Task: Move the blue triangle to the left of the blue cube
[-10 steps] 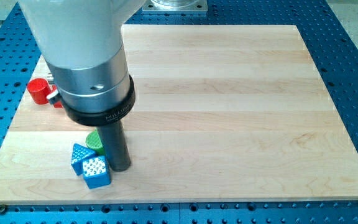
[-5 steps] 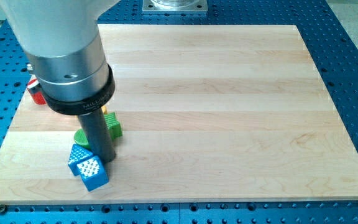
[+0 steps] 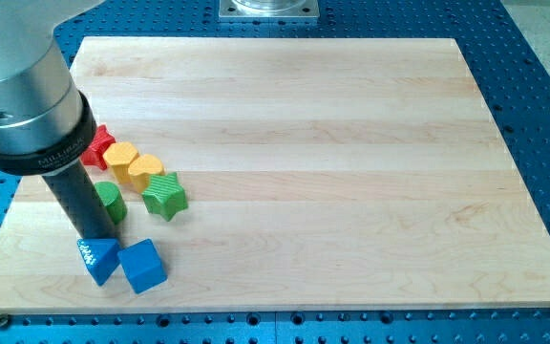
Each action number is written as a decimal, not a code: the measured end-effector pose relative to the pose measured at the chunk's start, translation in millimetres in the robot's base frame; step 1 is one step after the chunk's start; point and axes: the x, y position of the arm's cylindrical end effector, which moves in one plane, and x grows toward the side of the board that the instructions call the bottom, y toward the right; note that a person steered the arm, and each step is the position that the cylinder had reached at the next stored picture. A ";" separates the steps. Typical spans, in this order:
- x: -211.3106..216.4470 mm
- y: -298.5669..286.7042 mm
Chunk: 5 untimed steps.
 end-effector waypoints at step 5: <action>34.0 -40.2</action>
